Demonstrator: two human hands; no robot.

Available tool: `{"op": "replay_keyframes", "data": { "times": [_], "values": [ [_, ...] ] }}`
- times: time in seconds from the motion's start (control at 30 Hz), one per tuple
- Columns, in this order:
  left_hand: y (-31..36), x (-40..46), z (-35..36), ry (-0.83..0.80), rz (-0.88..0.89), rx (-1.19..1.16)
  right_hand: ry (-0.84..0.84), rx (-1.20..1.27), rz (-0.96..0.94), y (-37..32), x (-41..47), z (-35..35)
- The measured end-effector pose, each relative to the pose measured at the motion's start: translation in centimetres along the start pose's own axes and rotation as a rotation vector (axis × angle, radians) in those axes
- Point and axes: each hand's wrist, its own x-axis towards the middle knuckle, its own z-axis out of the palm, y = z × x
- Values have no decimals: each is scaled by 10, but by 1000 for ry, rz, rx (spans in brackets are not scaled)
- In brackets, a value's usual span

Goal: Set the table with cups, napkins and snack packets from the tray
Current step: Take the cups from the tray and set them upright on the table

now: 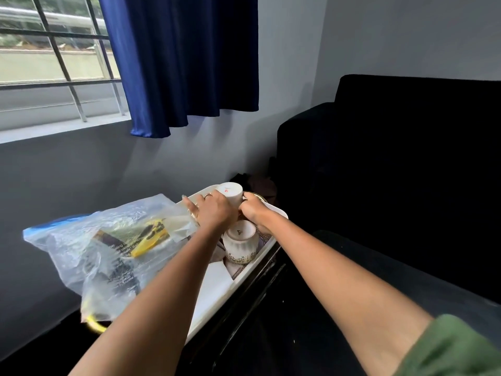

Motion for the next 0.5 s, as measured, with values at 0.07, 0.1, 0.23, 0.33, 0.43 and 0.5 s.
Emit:
{"op": "replay_keyframes", "data": {
  "times": [0.07, 0.1, 0.23, 0.33, 0.43, 0.5],
  "values": [
    [1, -1, 0, 29, 12, 10, 3, 51, -3, 2, 0, -1],
    [1, -2, -1, 51, 24, 8, -3, 76, -4, 3, -2, -3],
    [8, -12, -6, 143, 52, -113, 44, 143, -48, 0, -13, -12],
    [17, -29, -14, 179, 60, -223, 115, 215, -111, -8, -31, -21],
    [24, -51, -22, 201, 85, -370, 147, 292, -133, -17, -58, -29],
    [28, -72, -29, 226, 128, -519, 183, 334, -154, -21, -79, -34]
  ]
}}
